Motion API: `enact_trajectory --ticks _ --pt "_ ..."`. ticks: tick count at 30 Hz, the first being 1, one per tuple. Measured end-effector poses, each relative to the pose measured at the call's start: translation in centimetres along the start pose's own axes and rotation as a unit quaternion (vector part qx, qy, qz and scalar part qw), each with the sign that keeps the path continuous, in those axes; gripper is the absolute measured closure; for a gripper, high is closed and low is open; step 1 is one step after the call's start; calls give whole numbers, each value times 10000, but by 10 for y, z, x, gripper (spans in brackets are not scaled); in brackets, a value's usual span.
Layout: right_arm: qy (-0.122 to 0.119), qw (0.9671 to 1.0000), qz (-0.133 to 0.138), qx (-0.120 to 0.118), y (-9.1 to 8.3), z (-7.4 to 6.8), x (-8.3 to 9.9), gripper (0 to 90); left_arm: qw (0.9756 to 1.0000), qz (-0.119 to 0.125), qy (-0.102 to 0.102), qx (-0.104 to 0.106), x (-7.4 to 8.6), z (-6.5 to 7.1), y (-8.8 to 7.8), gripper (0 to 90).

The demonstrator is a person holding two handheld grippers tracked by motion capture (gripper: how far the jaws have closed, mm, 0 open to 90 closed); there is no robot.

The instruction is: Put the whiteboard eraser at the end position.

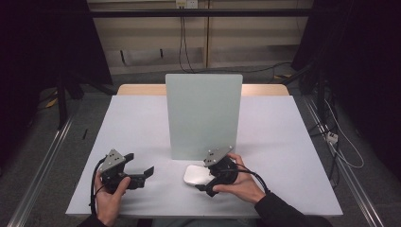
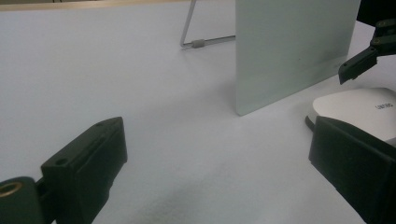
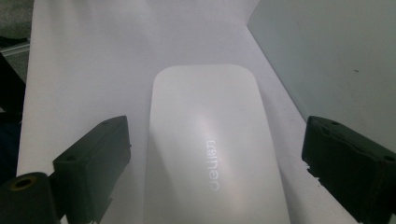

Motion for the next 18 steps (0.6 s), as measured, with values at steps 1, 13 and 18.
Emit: enact_trajectory --ticks 1,13,18 --pt "16 10000 36 36 0 0 -1 78 10000 -2 -1 2 0 0 0 42" --pt "289 9988 276 288 -5 6 -6 77 10000 10 11 13 0 1 0 42" --pt "357 9983 331 330 -6 7 -6 77 10000 25 -10 9 0 1 -1 42"
Point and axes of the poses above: each handheld gripper's, and its own axes: y roughly forward along the jaws, x roughly out of its underside, z roughly to its right, the point moved 8 cm from there along y, roughly forward along the jaws, and after that the axes turned 11 degrees about -y, right-handed, at the moved point
